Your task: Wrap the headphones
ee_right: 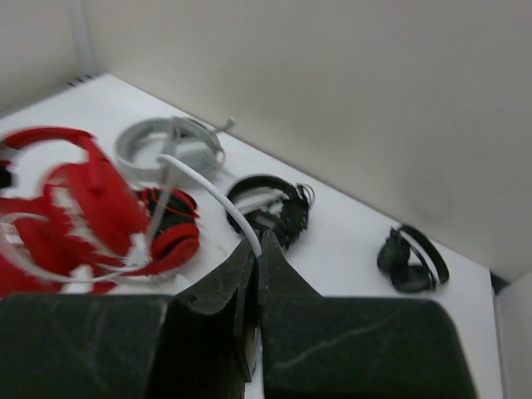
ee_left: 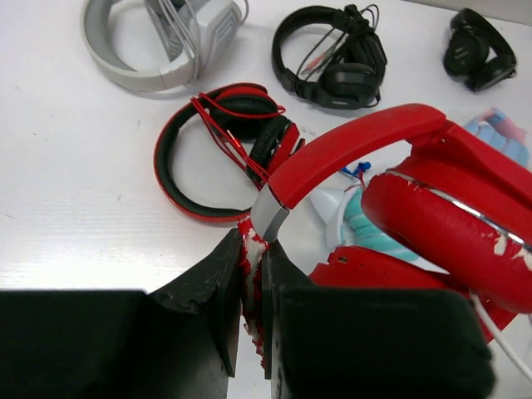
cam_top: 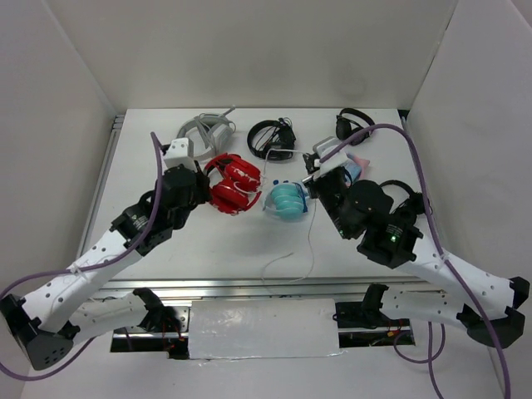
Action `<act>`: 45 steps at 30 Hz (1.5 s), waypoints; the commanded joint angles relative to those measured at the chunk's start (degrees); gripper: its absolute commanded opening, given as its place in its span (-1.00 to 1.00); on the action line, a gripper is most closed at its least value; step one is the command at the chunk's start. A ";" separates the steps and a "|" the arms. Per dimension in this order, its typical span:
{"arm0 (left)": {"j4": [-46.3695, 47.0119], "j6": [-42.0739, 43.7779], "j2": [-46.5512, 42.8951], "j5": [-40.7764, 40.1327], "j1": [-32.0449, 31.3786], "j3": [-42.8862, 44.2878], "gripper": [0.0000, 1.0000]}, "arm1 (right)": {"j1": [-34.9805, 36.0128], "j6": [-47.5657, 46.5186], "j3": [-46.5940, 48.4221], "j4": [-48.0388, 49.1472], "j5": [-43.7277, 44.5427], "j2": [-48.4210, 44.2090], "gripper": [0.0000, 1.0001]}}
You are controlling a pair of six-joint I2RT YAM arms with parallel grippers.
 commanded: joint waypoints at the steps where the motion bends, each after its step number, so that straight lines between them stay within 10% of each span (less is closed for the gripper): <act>1: 8.37 -2.69 -5.50 10.17 3.49 -0.70 -1.00 | -4.84 6.98 -3.77 -0.21 2.93 -0.58 -1.00; 16: 4.33 -0.36 1.08 15.44 12.56 1.59 -1.00 | -7.85 12.54 -6.87 -7.34 -3.16 -6.14 -1.00; 31: 7.49 15.49 9.53 24.07 -6.23 -1.57 -1.00 | -16.17 -2.07 20.55 -6.98 -15.17 14.61 -1.00; 45: 7.85 16.91 -2.86 25.84 -21.28 -1.23 -1.00 | -34.55 8.65 16.71 -6.38 -28.36 26.75 -1.00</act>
